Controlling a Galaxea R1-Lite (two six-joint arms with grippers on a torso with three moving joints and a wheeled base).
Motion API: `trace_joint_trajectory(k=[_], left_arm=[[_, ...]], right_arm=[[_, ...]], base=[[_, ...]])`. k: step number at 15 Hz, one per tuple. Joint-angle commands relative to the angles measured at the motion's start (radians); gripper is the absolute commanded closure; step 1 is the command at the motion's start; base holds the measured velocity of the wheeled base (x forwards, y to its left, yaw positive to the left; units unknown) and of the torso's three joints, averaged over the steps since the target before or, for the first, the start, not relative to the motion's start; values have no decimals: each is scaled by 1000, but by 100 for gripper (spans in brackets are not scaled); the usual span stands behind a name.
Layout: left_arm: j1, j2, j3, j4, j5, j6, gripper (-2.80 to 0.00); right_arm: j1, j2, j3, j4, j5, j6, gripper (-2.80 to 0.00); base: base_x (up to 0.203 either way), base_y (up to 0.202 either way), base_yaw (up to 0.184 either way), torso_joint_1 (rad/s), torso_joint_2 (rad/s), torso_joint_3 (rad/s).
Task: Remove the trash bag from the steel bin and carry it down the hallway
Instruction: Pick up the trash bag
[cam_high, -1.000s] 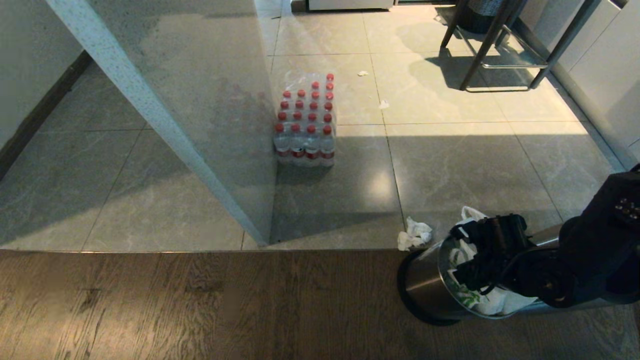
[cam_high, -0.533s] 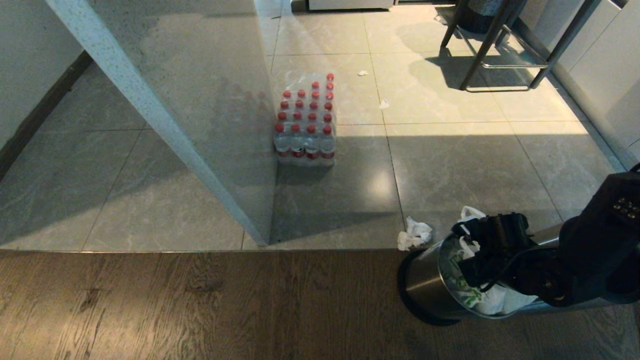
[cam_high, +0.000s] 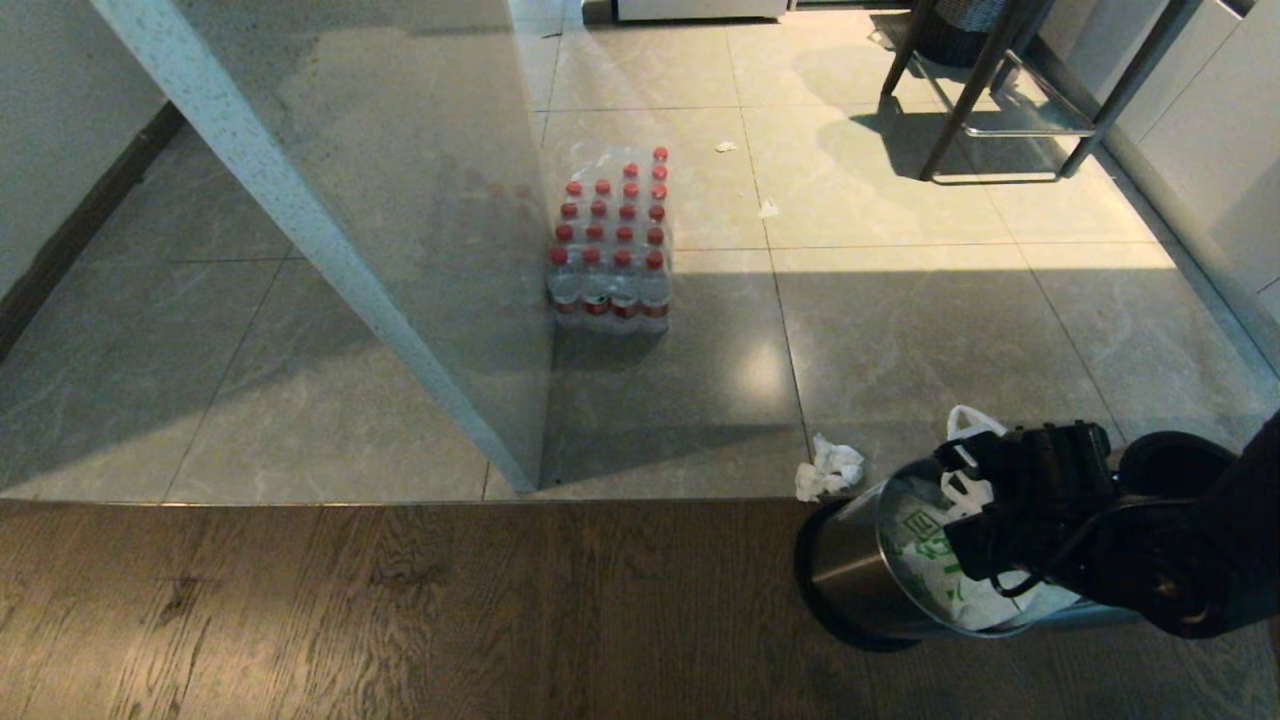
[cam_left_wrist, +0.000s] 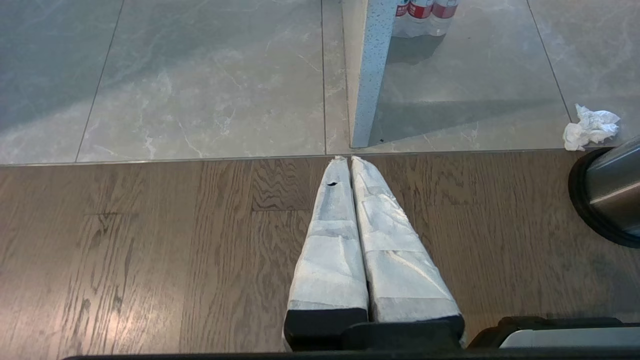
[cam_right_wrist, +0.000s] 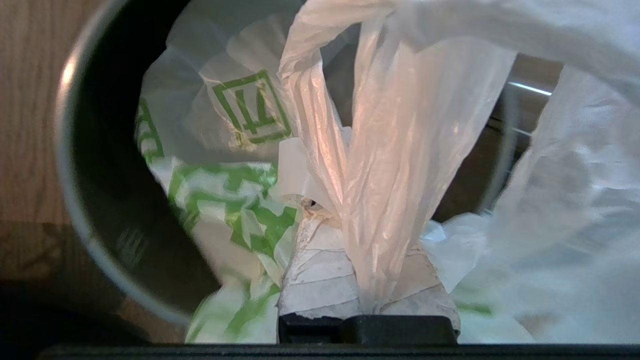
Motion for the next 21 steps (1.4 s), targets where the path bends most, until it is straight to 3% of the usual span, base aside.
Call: trace_joint_trajectory(k=[1,8,14,21], left_arm=[[0,0,0,0,2,0,0],[0,0,0,0,1,0,0],[0,0,0,0,1,0,0],[0,0,0,0,0,0,0]], right_arm=[[-1,-113,13,9,0,-2,0],[0,-556,-22,306,15,-10,0],[7,-910,-97,612,84,-25,0],[37,-1114,-92,669,111,-51,0]], base=[[0,0,0,0,0,0],[0,0,0,0,0,0],[0,0,0,0,0,0],[0,0,0,0,0,0]])
